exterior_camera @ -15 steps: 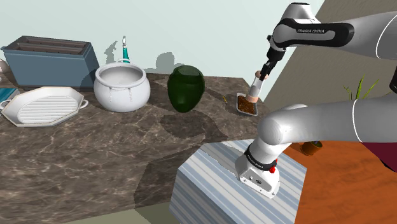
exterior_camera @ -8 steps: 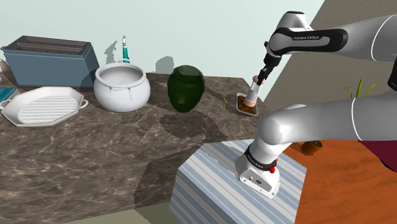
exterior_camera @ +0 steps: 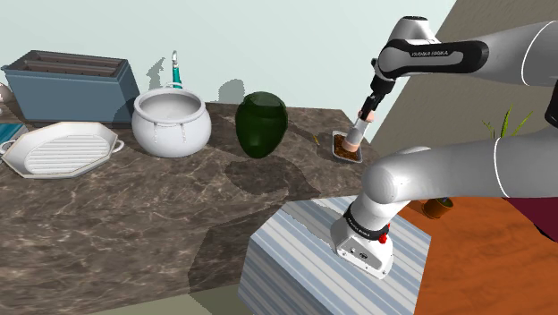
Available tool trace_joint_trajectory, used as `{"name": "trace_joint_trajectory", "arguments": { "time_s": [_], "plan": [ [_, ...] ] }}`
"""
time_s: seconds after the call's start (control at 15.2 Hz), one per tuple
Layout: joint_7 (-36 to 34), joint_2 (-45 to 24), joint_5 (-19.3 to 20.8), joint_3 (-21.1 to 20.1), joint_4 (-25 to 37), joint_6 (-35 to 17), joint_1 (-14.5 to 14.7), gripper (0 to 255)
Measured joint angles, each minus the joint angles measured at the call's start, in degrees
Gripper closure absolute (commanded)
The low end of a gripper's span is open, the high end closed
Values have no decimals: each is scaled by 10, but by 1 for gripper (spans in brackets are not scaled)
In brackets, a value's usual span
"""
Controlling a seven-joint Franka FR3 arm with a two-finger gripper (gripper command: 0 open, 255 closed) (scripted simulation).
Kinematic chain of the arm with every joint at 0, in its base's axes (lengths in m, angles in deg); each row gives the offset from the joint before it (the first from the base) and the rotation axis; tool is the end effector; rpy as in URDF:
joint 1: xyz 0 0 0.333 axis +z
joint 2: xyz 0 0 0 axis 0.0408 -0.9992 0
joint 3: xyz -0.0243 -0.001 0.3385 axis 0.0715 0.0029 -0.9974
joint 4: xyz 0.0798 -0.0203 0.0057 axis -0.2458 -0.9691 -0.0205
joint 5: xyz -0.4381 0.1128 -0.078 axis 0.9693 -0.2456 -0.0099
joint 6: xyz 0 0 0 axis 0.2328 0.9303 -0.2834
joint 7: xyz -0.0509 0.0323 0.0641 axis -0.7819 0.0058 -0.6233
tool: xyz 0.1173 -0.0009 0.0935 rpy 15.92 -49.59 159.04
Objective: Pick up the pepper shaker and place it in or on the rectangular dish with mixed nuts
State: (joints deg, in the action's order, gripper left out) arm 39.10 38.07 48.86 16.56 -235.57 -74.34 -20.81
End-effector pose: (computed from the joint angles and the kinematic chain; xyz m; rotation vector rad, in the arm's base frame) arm 0.2372 -0.3423 0.3961 2.9933 -0.0346 -0.0125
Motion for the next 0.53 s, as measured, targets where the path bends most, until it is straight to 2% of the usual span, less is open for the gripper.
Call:
{"name": "trace_joint_trajectory", "arguments": {
  "time_s": [0.2, 0.53],
  "plan": [
    [0, 0, 0, 0, 0, 0, 0, 0],
    [4, 22, -25, -33, 47, 70, 6, 0]
  ]
}}
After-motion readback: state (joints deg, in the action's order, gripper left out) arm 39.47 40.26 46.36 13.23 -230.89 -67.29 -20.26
